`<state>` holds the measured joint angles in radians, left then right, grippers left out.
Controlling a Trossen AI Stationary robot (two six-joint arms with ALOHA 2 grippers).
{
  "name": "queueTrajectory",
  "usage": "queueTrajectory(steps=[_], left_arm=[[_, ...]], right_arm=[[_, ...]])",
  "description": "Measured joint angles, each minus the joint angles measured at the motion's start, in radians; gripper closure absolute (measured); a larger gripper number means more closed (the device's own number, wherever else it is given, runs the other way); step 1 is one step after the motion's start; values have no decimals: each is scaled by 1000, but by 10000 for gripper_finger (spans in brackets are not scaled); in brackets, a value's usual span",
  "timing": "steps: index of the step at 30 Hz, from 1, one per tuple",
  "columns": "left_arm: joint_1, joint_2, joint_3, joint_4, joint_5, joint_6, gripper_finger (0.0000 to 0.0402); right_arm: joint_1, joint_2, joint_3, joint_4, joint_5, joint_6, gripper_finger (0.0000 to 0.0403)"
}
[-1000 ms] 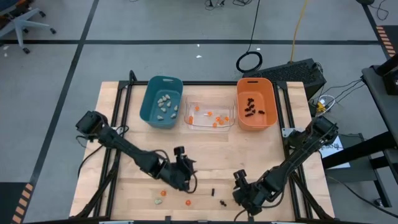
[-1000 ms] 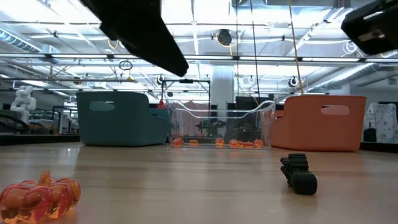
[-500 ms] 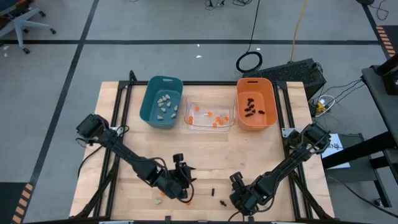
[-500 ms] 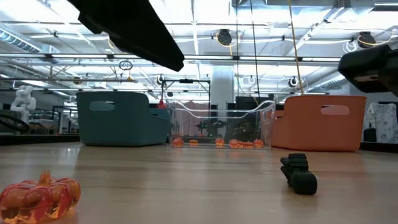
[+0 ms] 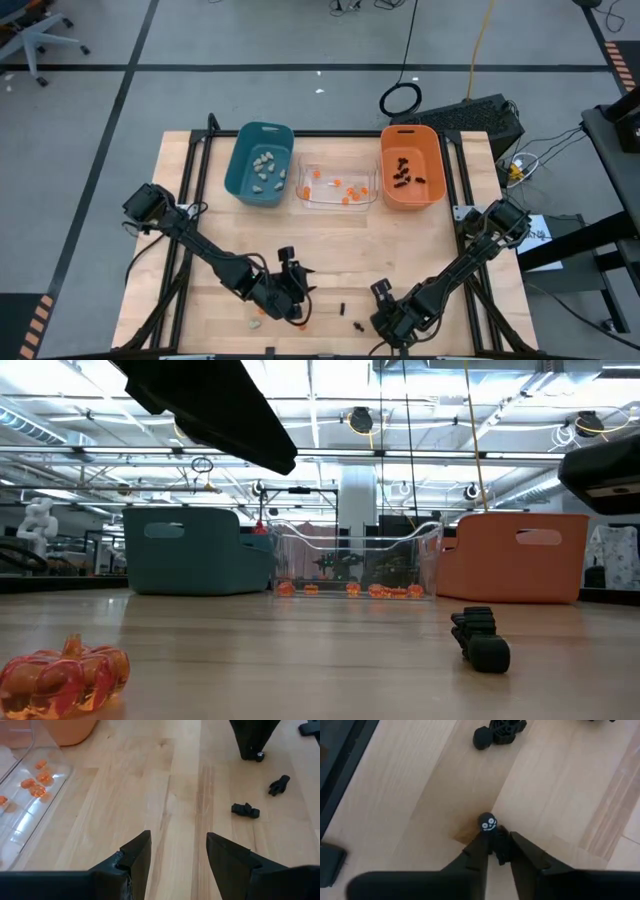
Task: Sort Halloween decoration
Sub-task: Put the black skeleton toy into the orange bin
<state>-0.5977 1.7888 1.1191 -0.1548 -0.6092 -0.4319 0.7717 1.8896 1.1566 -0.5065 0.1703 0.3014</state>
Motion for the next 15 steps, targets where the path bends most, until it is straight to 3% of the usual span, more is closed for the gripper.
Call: queueTrajectory(steps=[5,11,15], left_arm=[[3,0,0,26,-16,-1,214],[2,4,0,60,-44,-7,214],[2,57,1,160,-82,11,214]], right_arm=[[-6,0,0,1,1,24,385],[-8,-18,-4,13,13,56,390],[-12,-41,-9,8,195,81,391]])
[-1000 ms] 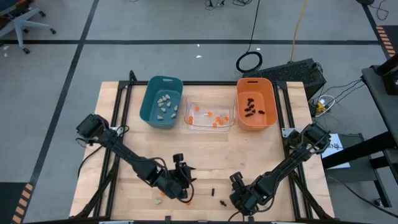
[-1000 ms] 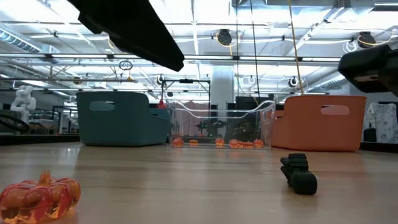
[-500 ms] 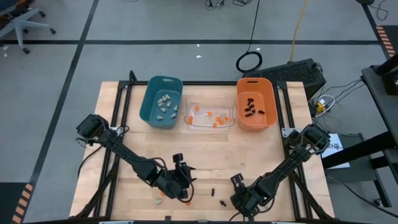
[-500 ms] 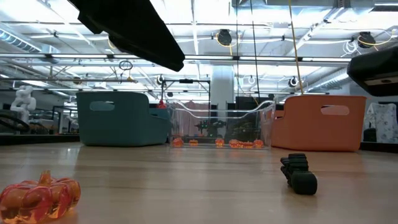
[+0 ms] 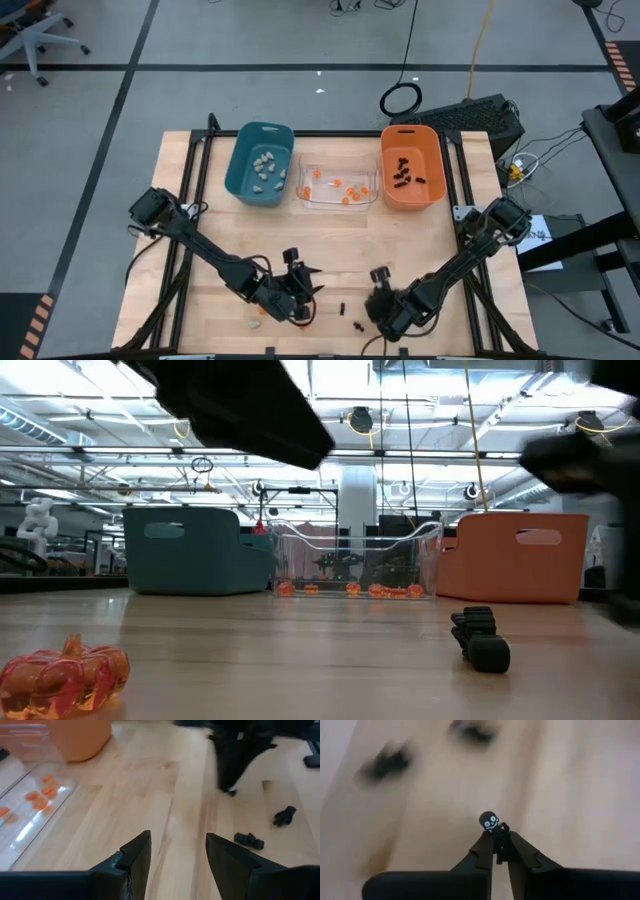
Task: Sort Halloween decoration
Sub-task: Put the black skeleton toy into the orange bin
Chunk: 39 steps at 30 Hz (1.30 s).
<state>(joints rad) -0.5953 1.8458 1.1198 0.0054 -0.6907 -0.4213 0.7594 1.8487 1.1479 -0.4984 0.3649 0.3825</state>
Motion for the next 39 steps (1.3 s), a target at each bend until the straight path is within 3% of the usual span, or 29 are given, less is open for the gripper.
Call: queueTrajectory(steps=[5,10,16,23,39], left_arm=[[0,56,0,95,0,61,214],[0,64,0,85,-20,64,214],[0,64,0,87,-70,123,214],[3,64,0,89,-131,221,214],[38,64,0,84,-137,272,214]], right_arm=[[3,-22,3,16,282,4,391],[1,-28,3,34,542,-3,390],[1,-30,4,39,727,-7,390],[1,-83,4,38,766,-149,390],[1,-163,5,38,760,-318,390]])
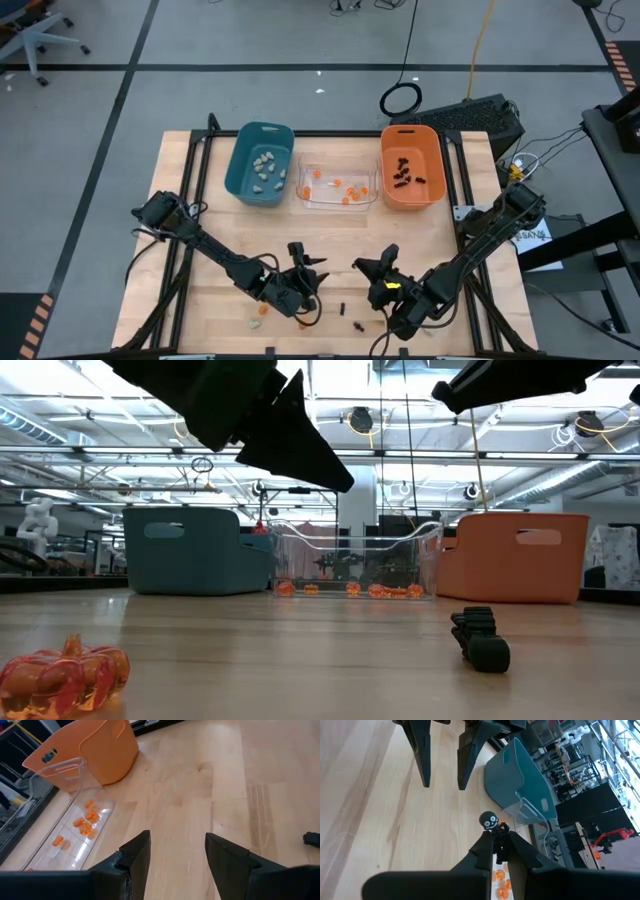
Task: Sort Halloween decoration
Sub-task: Put the black skeleton toy into the orange bin
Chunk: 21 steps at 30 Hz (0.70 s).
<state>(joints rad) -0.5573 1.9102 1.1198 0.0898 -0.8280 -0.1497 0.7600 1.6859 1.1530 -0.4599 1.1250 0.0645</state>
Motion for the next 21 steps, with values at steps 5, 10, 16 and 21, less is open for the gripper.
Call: queueTrajectory(steps=[5,10,16,21], left_arm=[[1,0,0,0,0,0,214],[1,0,0,0,0,-1,214],[1,0,0,0,9,-1,214],[-3,0,-1,0,11,-1,214]], right_arm=[[-1,0,0,0,-1,1,390],[-1,0,0,7,-3,7,389],[-1,0,1,15,-3,119,389],[-1,0,1,15,-3,286,389]])
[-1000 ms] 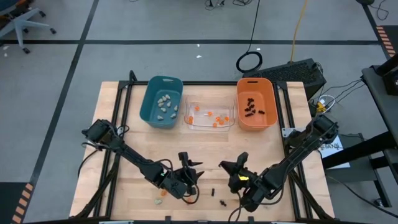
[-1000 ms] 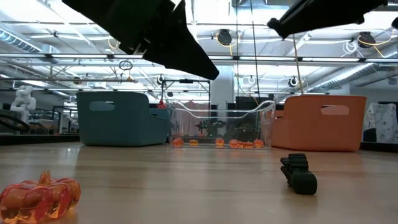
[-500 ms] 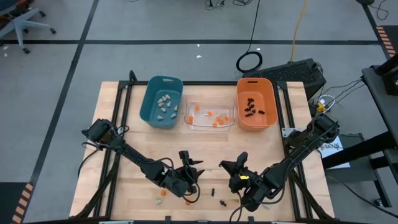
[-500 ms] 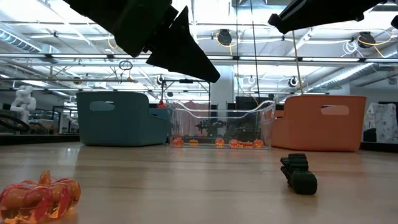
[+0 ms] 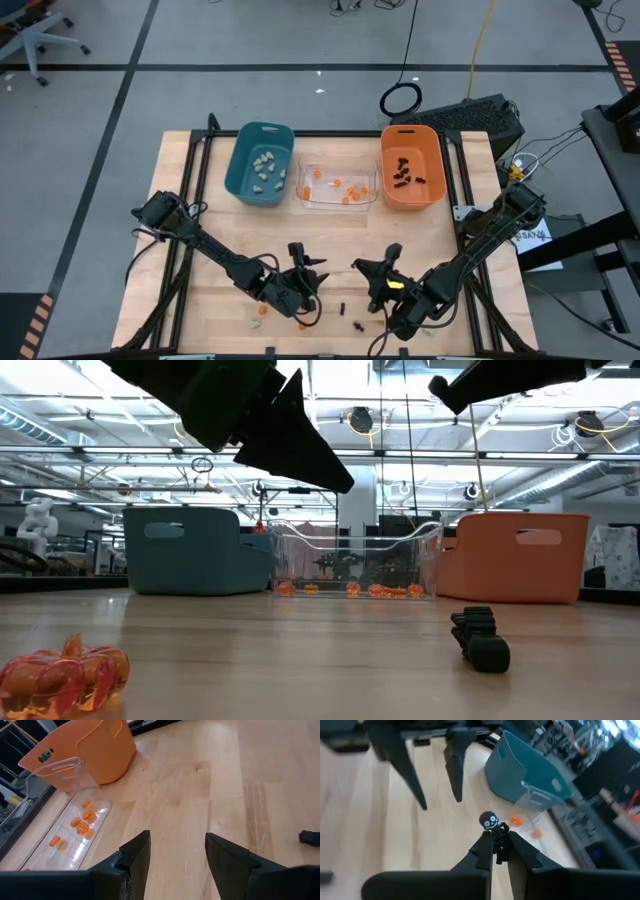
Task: Sort Halloween decoration
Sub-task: Put the black skeleton toy into the orange bin
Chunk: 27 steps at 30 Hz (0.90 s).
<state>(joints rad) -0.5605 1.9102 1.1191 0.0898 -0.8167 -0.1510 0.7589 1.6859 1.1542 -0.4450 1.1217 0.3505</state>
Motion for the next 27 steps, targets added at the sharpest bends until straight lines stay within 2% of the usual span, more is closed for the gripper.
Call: queueTrajectory(steps=[8,13,18,21,27], left_arm=[[-20,0,0,0,1,0,214],[-39,0,0,2,1,-8,214],[-56,0,0,0,1,-48,214],[-66,0,0,0,1,-66,214],[-89,0,0,-1,1,-104,214]], right_arm=[[0,0,0,0,-2,404,389],[0,0,0,1,-54,583,389],[0,1,0,15,-54,769,389],[0,1,0,44,-67,837,389],[0,1,0,107,-125,838,389]])
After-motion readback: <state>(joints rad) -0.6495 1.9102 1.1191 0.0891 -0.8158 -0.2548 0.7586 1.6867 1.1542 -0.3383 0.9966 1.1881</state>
